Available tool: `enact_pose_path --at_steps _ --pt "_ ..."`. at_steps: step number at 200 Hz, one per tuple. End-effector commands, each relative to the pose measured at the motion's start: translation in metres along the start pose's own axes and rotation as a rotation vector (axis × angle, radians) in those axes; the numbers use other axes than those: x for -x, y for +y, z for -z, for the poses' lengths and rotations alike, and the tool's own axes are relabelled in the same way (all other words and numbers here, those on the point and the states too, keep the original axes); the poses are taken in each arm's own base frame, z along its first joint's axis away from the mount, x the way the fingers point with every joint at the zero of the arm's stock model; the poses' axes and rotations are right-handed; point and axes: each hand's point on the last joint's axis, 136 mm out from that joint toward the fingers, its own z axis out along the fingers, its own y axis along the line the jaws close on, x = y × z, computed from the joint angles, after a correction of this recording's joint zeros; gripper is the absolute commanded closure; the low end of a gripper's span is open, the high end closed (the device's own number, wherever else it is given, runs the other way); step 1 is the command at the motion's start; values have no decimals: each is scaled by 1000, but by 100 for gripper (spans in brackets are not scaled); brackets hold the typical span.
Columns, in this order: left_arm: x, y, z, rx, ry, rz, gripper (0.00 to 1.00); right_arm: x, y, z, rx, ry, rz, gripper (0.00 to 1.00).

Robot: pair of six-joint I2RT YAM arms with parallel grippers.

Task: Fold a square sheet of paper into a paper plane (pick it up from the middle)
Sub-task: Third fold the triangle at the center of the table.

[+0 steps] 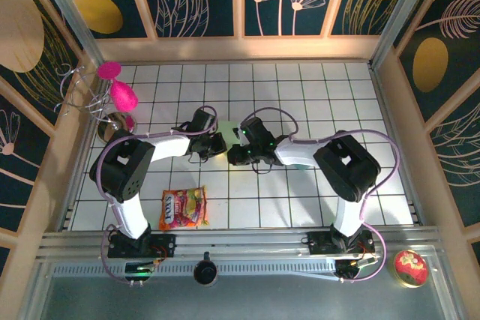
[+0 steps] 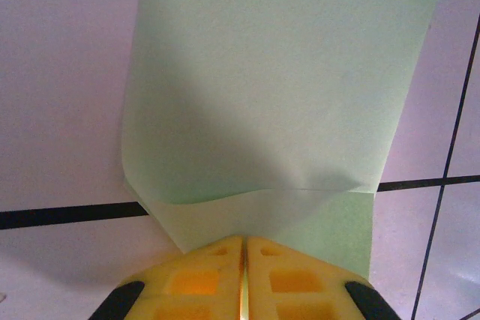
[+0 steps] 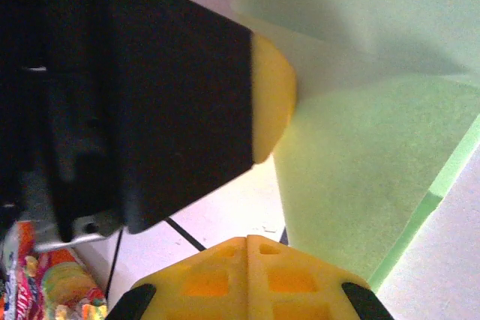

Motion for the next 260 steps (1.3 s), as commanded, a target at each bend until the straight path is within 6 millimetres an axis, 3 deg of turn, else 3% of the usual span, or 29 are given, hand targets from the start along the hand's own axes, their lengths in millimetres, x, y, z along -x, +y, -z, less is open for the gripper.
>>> enact_pose_path --at_steps 1,66,69,77,152,182,229,260 --pt "-3 0 -1 4 15 -2 90 5 3 -6 9 8 -15 95" --pt "6 -9 8 -18 -13 -40 87 -7 -14 -14 -38 42 -40 97" --pt "14 -18 10 -35 -30 -48 87 -8 -15 -14 -39 43 -41 97" --pt "17 -20 10 -38 -33 -55 86 -9 -16 -14 -43 47 -43 97" --pt "15 -7 -5 -27 6 -45 86 -21 -28 -17 -64 73 -66 97" --pt "12 0 -10 -3 17 -41 88 -16 -22 -14 -45 59 -61 97" --pt "10 9 -14 32 23 -43 89 18 16 -1 76 -30 -43 96" --pt "10 9 -13 36 24 -46 90 31 8 -8 41 -62 -62 97"
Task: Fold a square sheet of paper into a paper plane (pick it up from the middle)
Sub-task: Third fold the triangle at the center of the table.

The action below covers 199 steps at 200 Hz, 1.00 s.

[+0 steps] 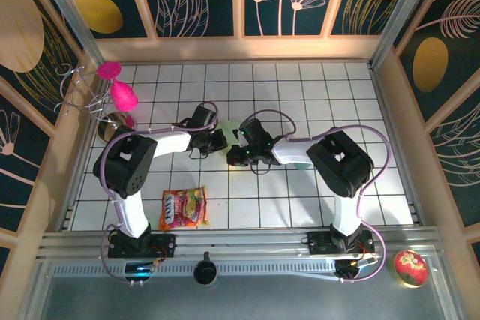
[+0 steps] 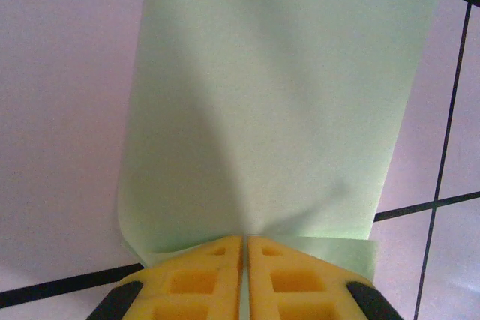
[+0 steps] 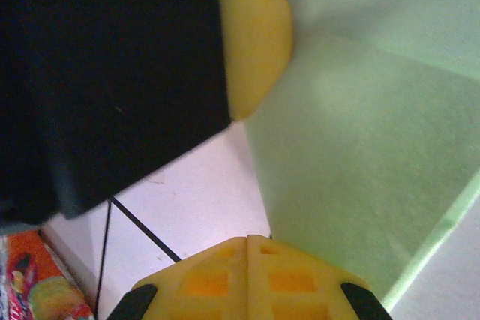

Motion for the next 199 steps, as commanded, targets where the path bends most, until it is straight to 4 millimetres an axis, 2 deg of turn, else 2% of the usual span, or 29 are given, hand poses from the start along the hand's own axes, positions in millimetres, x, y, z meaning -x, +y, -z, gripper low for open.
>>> enact_pose_path --at_steps 1,61,96,135,167,186,199 --pt "-6 13 -7 49 32 -1 89 29 13 4 30 -77 -7 97" --pt "-9 15 -9 52 43 -3 90 27 -7 -12 0 -43 -22 99" --pt "-11 22 -12 74 49 2 91 7 -25 -14 -44 5 -20 100" --pt "-13 30 -15 104 50 10 92 -26 -37 0 -66 65 -14 100" --pt "-13 31 -16 105 52 13 92 -49 -40 17 -64 96 -7 100" --pt "-13 30 -16 99 54 12 92 -56 -41 26 -74 103 -1 100" --pt "-12 28 -15 93 54 10 92 -52 -42 33 -100 85 16 100"
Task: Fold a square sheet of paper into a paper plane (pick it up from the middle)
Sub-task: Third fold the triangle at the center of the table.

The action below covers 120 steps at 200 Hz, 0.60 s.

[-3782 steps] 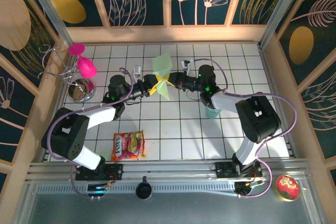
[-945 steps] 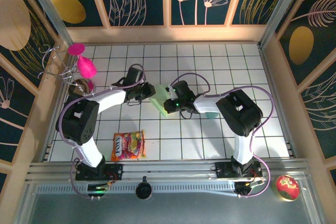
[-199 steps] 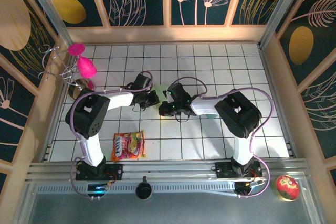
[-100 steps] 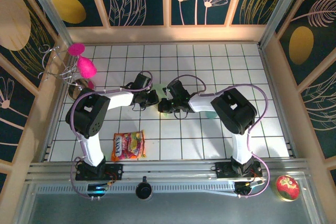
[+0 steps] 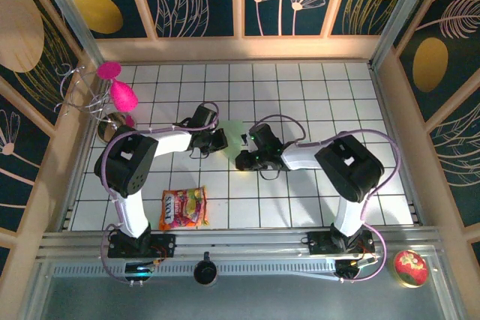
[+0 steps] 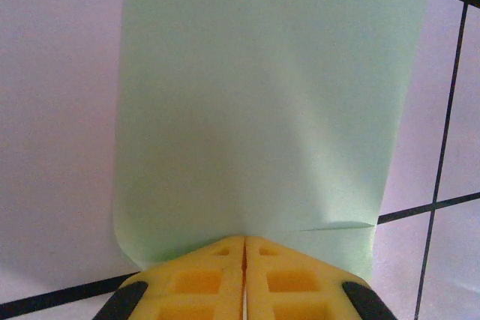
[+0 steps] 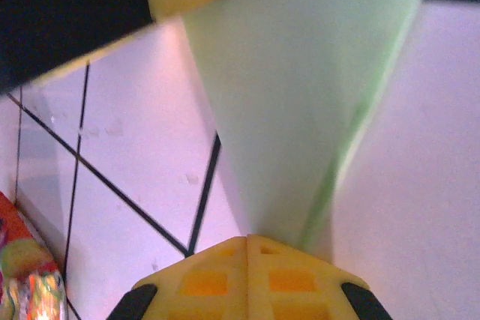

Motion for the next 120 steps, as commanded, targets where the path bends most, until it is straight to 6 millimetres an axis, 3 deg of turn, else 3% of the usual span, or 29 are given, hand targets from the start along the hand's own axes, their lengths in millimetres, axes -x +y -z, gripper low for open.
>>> enact_pose_path --at_steps 1,32,58,91,120 --pt "-14 27 -13 90 56 16 92 -25 -17 14 -78 73 0 100" --pt "-13 21 -11 64 60 16 92 8 13 32 -20 -31 65 100" --pt "-12 16 -9 48 54 14 92 25 30 27 28 -47 76 98" --pt "-10 12 -8 27 52 15 92 39 15 4 -34 -45 46 100" --pt "-5 2 -3 0 43 -4 92 37 6 -8 -46 -24 26 100"
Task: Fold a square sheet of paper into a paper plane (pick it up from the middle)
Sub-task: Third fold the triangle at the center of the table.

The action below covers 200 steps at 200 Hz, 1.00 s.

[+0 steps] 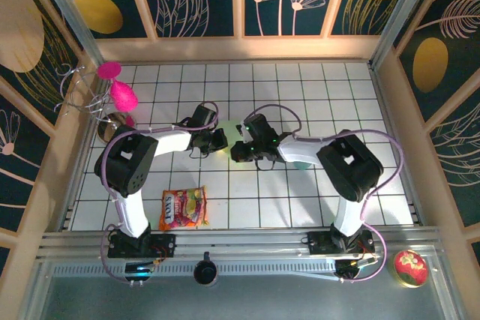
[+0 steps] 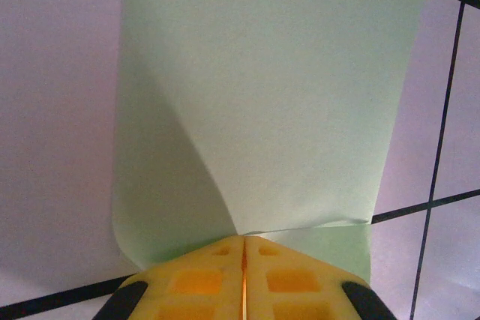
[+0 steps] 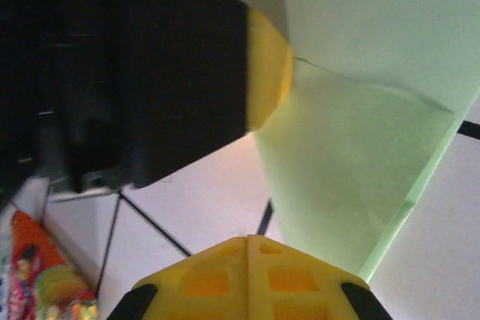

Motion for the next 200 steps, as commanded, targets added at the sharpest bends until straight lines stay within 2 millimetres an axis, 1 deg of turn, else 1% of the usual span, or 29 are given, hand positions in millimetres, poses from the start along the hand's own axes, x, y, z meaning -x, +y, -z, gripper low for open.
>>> enact_pose_path --at_steps 1,30,56,76,87,95,100,110,125,140,167,181,200 --pt "-3 4 -3 15 30 -5 92 1 -12 -10 -31 13 -22 100" --pt "5 -7 3 -11 10 -54 92 -14 -27 -18 -59 56 -60 100" --pt "12 -29 17 -91 -21 -104 92 -31 -45 -24 -116 107 -91 100" --pt "9 -40 26 -138 -37 -117 91 -39 -52 -25 -137 128 -102 100" --pt "3 -41 26 -155 -32 -112 92 -41 -54 -25 -140 131 -106 100" --pt "-1 -46 25 -180 -22 -115 92 -42 -55 -26 -145 134 -111 100" --pt "-12 -38 21 -171 6 -110 92 -43 -55 -26 -147 137 -112 100" --pt "-19 -33 17 -162 27 -108 92 -43 -57 -26 -151 138 -116 100" --pt "-25 -25 12 -144 39 -106 92 -44 -57 -27 -154 141 -119 100" --pt "-27 -22 8 -144 50 -104 92 -46 -60 -27 -161 148 -123 100" --pt "-27 -14 -2 -107 54 -102 92 -52 -64 -27 -178 163 -123 100" --pt "-22 -3 -6 -57 45 -94 92 -56 -68 -26 -196 175 -122 100" --pt "-14 10 -6 -12 20 -71 92 -65 -77 -23 -235 199 -119 100"
